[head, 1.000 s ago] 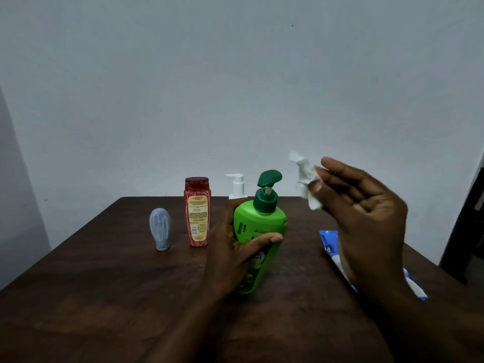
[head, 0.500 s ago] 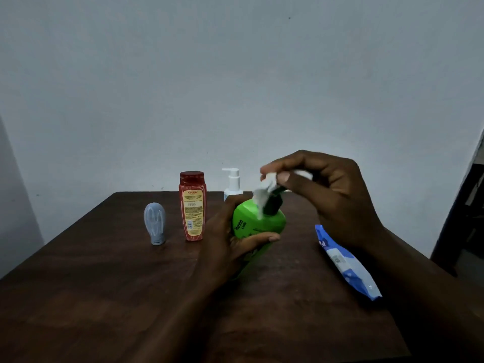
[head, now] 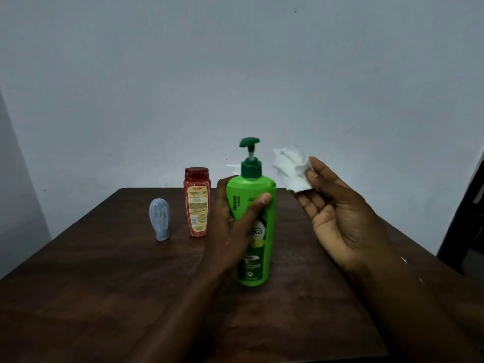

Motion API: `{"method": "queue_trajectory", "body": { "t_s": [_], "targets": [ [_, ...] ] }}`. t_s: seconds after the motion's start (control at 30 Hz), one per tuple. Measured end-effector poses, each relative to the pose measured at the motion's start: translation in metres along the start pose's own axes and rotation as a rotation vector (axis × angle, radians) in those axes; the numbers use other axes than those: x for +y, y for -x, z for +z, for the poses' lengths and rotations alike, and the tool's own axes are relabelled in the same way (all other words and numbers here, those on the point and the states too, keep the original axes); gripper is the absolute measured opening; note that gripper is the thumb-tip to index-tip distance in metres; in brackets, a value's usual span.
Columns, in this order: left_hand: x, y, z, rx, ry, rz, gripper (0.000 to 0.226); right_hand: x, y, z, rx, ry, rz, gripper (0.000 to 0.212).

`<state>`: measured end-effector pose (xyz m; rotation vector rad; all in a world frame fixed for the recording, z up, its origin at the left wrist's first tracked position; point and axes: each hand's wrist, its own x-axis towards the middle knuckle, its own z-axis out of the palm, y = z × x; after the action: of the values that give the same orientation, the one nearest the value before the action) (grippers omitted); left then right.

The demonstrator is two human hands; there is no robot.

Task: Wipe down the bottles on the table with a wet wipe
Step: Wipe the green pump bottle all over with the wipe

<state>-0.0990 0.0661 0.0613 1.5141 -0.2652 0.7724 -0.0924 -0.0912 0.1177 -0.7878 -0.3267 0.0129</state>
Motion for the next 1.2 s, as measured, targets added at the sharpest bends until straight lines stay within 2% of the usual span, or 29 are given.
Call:
{"method": "queue_trajectory", "body": {
  "t_s": [0.1, 0.23, 0.4, 0.53, 0.6, 0.67, 0.73, 0.77, 0.83, 0.93, 1.1, 1.2],
  "targets": [
    [0.0, -0.006, 0.0, 0.022, 0.103, -0.1, 0.031, 0.007, -0.001, -0.005, 0.049, 0.253, -0.176, 0.031],
    [-0.003, -0.01, 0.002, 0.014, 0.136, -0.143, 0.03, 0.02, -0.007, -0.003, 0.027, 0.662, -0.461, 0.029],
    [-0.01, -0.011, 0.003, -0.024, 0.202, -0.202, 0.024, 0.066, -0.013, -0.007, -0.127, 1.011, -0.72, 0.03],
    [-0.006, -0.012, 0.0, 0.007, 0.503, -0.33, 0.057, 0.096, -0.015, -0.018, -0.305, 1.224, -0.844, 0.044],
    [-0.007, -0.011, -0.003, 0.037, 0.535, -0.342, 0.064, 0.104, -0.014, -0.023, -0.425, 1.359, -0.908, 0.048],
    [-0.013, -0.012, -0.008, -0.002, 0.556, -0.307, 0.071, 0.108, -0.012, -0.029, -0.545, 1.499, -0.941, 0.049],
    [-0.018, -0.015, -0.013, 0.0, 0.574, -0.359, 0.075, 0.108, -0.01, -0.036, -0.631, 1.617, -0.974, 0.048],
    [-0.02, -0.017, -0.015, -0.025, 0.608, -0.41, 0.071, 0.108, -0.01, -0.041, -0.676, 1.657, -0.988, 0.047],
    [-0.021, -0.022, -0.019, -0.082, 0.641, -0.501, 0.078, 0.105, -0.009, -0.052, -0.794, 1.706, -1.005, 0.043],
    [-0.028, -0.027, -0.02, -0.119, 0.627, -0.56, 0.075, 0.099, -0.004, -0.069, -0.937, 1.736, -1.008, 0.041],
    [-0.041, -0.034, -0.018, -0.017, 0.548, -0.62, 0.058, 0.095, 0.005, -0.088, -1.017, 1.633, -0.968, 0.03],
    [-0.041, -0.039, -0.018, 0.019, 0.493, -0.613, 0.053, 0.096, 0.007, -0.105, -1.029, 1.559, -0.881, 0.025]
  ]
}}
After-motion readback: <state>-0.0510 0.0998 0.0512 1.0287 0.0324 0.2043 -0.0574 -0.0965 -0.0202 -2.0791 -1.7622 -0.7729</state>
